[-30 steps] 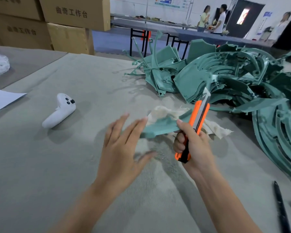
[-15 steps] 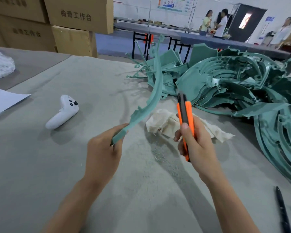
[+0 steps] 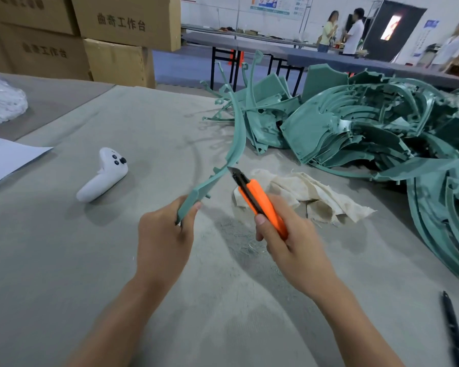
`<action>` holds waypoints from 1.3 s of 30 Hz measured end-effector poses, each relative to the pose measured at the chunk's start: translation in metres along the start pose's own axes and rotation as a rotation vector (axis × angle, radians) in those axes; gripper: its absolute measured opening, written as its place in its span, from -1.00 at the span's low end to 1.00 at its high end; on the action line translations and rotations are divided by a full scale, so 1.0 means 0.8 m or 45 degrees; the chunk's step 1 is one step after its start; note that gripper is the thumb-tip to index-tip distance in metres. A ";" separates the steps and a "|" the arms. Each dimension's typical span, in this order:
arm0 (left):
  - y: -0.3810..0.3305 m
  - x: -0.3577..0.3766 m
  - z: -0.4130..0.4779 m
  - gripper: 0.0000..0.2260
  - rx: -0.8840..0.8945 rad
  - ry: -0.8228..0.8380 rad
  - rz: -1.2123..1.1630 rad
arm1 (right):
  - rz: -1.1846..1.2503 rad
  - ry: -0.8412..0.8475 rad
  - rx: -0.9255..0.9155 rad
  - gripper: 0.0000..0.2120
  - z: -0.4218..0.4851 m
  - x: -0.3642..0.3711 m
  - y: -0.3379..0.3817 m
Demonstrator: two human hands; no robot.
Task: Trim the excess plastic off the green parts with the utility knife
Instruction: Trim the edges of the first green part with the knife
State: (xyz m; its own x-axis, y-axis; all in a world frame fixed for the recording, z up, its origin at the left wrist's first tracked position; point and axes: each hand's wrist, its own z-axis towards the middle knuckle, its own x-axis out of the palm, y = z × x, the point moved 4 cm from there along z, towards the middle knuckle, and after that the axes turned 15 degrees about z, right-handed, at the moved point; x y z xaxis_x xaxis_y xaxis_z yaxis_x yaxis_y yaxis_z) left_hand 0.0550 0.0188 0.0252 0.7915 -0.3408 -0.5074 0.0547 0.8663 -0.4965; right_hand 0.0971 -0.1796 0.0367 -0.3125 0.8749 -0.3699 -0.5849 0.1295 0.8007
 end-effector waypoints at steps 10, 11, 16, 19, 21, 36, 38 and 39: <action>-0.003 0.000 0.000 -0.72 0.101 0.045 0.063 | 0.051 -0.068 0.063 -0.81 0.008 -0.012 -0.011; -0.002 0.000 -0.001 -0.72 0.097 0.044 0.057 | 0.055 -0.051 0.049 -0.82 0.007 -0.010 -0.010; 0.000 -0.001 0.001 -0.72 0.049 -0.008 0.053 | 0.067 0.099 -0.065 -0.86 -0.002 0.011 0.001; 0.000 0.001 0.000 -0.73 0.035 0.007 0.070 | 0.095 0.079 -0.037 -0.84 0.002 0.008 -0.002; 0.001 0.003 -0.001 -0.74 0.051 0.028 0.075 | 0.143 0.004 0.031 -0.85 0.007 0.000 -0.010; 0.001 -0.001 0.001 -0.77 0.070 0.031 0.205 | 0.051 0.141 -0.094 -0.77 -0.006 0.016 0.012; 0.001 -0.001 0.001 -0.77 0.070 0.033 0.204 | 0.055 0.153 -0.103 -0.74 -0.006 0.014 0.012; 0.001 -0.002 0.000 -0.78 0.072 0.035 0.204 | 0.058 0.158 -0.103 -0.73 -0.006 0.014 0.012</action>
State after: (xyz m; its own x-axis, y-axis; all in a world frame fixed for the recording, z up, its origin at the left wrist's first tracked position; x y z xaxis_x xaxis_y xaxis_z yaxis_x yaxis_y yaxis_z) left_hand 0.0542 0.0204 0.0255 0.7757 -0.2057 -0.5966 -0.0365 0.9292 -0.3678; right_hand 0.0845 -0.1711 0.0382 -0.4271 0.8140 -0.3936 -0.6247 0.0490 0.7793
